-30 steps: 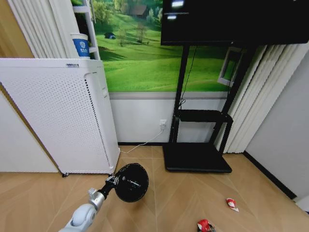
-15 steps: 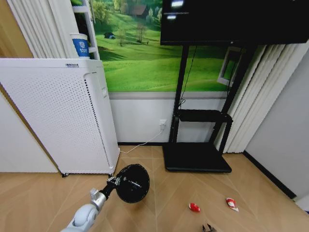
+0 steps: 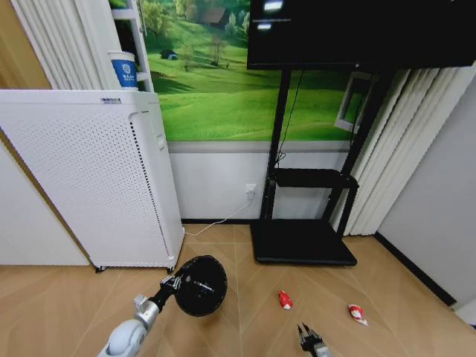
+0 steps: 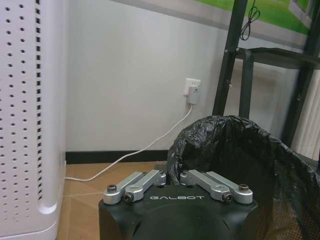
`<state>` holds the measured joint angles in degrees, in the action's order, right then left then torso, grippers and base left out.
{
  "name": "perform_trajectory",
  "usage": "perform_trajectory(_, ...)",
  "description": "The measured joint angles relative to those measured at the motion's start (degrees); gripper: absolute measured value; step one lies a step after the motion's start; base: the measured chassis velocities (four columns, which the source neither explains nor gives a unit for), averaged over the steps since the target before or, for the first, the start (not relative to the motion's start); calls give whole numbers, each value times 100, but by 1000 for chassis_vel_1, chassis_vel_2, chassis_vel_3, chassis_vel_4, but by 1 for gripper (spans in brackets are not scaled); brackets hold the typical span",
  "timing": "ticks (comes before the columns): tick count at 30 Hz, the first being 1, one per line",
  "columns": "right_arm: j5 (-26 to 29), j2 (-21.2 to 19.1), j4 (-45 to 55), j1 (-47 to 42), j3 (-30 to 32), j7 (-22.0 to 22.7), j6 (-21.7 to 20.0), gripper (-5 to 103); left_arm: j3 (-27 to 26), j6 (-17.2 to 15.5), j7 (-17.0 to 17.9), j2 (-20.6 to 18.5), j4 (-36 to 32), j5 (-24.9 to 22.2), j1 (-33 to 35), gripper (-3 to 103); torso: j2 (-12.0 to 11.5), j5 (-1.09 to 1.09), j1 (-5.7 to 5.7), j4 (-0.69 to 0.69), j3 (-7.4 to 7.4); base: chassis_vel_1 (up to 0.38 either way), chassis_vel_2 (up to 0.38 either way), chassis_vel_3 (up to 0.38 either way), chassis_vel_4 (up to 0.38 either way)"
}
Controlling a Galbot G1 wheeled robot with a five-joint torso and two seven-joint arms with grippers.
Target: Pick up the trash bin and place the garbage on the floor into it.
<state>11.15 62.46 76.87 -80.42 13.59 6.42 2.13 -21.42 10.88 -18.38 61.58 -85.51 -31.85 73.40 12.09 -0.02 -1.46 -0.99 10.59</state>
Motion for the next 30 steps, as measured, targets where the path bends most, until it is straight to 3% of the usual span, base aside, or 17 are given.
perform_trajectory(3, -51, 7, 206, 21, -121, -28, -112, 41, -145, 32, -7, 27, 16, 13, 96, 6, 0, 1, 0, 0, 0, 0, 0, 0, 0)
perform_trajectory(8, -150, 76, 246, 281, -542, -31, -255, 68, -671, 76, 149, 101, -47, -106, 274, 6, 0, 1, 0, -2, 0, 0, 0, 0, 0)
perform_trajectory(9, -150, 76, 246, 281, -542, -31, -255, 68, -671, 76, 149, 101, -47, -106, 274, 6, 0, 1, 0, -2, 0, 0, 0, 0, 0)
perform_trajectory(10, -159, 110, 153, 394, -623, -29, -265, 68, -810, 76, 151, 102, -75, -133, 323, 6, 0, 2, 0, -2, 0, 0, 0, 0, 0)
perform_trajectory(12, -196, 206, -91, 660, -734, 1, -269, 80, -1043, 77, 151, 107, -139, -201, 426, 6, 0, 1, 0, -1, 0, 0, 0, 0, 0)
perform_trajectory(18, -277, 332, -681, 1283, -880, 85, -304, 98, -1480, 85, 44, 144, -262, -266, 748, 6, 0, 2, 0, 2, 0, 0, 0, 0, 0)
perform_trajectory(30, -359, 544, -1785, 2069, -1048, 153, -443, 100, -1494, 126, -16, 367, -292, -158, 849, 6, 0, 1, 0, -2, 0, 0, 0, 0, 0)
